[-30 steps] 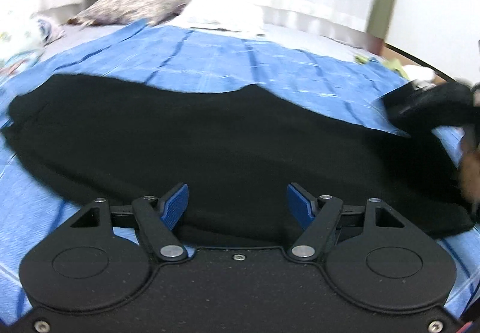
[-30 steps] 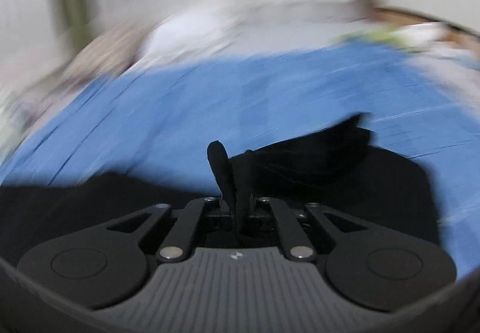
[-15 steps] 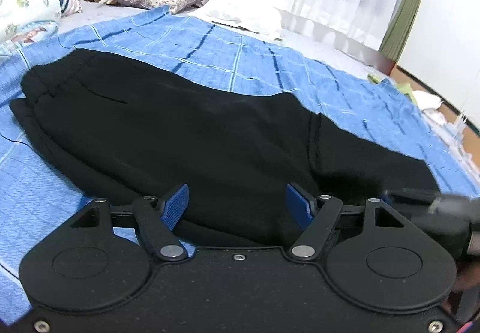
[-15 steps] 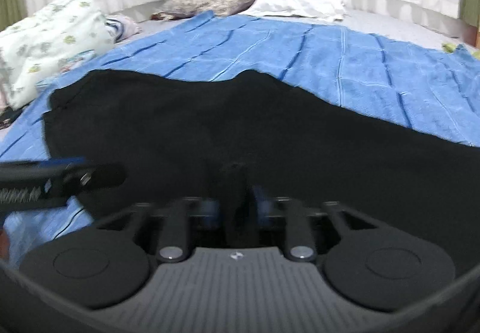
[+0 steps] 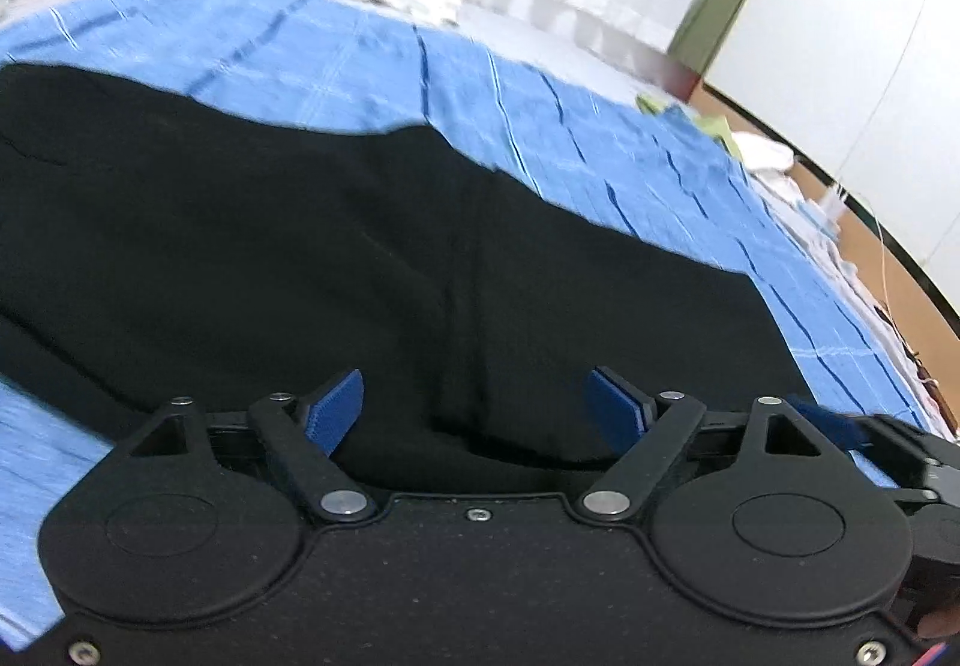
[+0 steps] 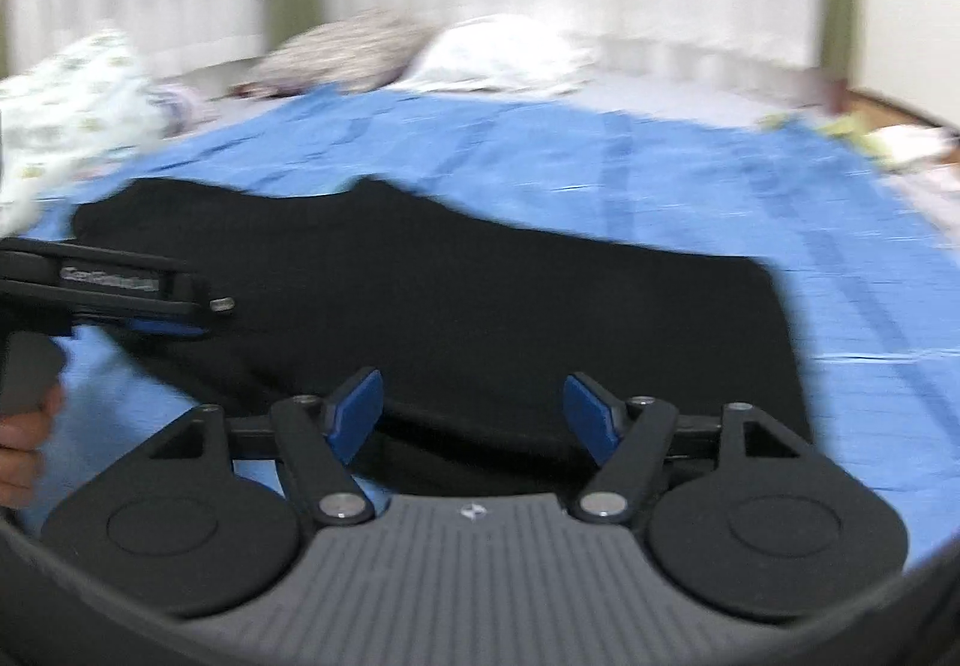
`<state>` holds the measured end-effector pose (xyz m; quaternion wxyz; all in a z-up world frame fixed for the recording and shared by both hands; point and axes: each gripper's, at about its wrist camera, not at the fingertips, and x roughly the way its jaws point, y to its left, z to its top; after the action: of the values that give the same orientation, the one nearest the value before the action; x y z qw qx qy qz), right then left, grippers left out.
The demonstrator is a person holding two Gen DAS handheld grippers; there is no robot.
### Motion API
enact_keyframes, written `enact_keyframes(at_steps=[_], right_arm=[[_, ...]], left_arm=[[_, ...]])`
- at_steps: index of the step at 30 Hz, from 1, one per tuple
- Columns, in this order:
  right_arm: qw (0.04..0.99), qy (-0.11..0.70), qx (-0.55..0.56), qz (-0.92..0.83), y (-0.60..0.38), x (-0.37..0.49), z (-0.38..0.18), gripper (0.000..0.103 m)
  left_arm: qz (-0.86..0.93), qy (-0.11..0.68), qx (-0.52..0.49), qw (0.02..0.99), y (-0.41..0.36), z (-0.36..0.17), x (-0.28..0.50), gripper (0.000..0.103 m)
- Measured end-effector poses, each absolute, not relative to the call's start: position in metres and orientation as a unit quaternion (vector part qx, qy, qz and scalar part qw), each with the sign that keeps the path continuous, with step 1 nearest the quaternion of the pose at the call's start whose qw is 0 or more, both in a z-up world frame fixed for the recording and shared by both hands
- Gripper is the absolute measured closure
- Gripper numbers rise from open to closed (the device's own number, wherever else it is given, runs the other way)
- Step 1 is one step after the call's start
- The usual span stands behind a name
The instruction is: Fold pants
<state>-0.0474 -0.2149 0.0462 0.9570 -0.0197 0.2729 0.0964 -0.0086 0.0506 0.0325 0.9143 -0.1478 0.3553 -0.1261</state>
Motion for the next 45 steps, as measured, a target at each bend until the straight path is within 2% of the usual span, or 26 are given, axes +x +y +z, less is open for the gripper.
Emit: enact_keyframes(at_steps=[4,11,12,13,14,20,24,30,33,36,45], right_arm=[[0.967,0.252,-0.028,-0.003,-0.246,-0.06,0.042,0.021],[0.962,0.258,0.044,-0.083,-0.296,-0.067,0.026,0.021],[0.961,0.259,0.042,-0.086,-0.296,-0.067,0.024,0.021],[0.961,0.262,0.036,-0.088,-0.296,-0.067,0.022,0.021],[0.959,0.266,0.028,-0.09,-0.294,-0.066,0.019,0.021],[0.957,0.281,0.001,-0.071,-0.281,-0.068,0.009,0.018],[0.957,0.283,0.002,-0.067,-0.279,-0.067,0.008,0.017],[0.965,0.258,0.008,-0.056,-0.273,-0.071,0.024,0.017],[0.965,0.255,-0.01,-0.063,-0.269,-0.066,0.025,0.017],[0.958,0.277,-0.022,-0.067,-0.266,-0.056,0.017,0.017],[0.963,0.265,-0.027,-0.045,-0.245,-0.051,0.025,0.017]], left_arm=[[-0.128,0.36,-0.144,0.913,0.029,0.024,0.0,0.017],[-0.111,0.343,-0.109,0.926,0.004,0.017,0.006,0.026],[-0.102,0.341,-0.102,0.929,0.002,0.018,0.006,0.042],[-0.086,0.336,-0.089,0.934,-0.001,0.019,0.004,0.081],[-0.085,0.339,-0.08,0.934,-0.003,0.021,0.003,0.089],[-0.044,0.29,-0.01,0.956,-0.008,0.034,-0.021,0.09],[-0.046,0.334,-0.039,0.941,0.006,0.019,-0.008,0.088],[-0.045,0.321,-0.025,0.946,0.007,0.018,-0.009,0.085],[-0.04,0.313,-0.022,0.949,0.013,0.019,-0.011,0.081],[-0.032,0.313,-0.019,0.949,0.021,0.018,-0.013,0.071],[-0.032,0.312,-0.021,0.949,0.033,0.015,-0.016,0.068]])
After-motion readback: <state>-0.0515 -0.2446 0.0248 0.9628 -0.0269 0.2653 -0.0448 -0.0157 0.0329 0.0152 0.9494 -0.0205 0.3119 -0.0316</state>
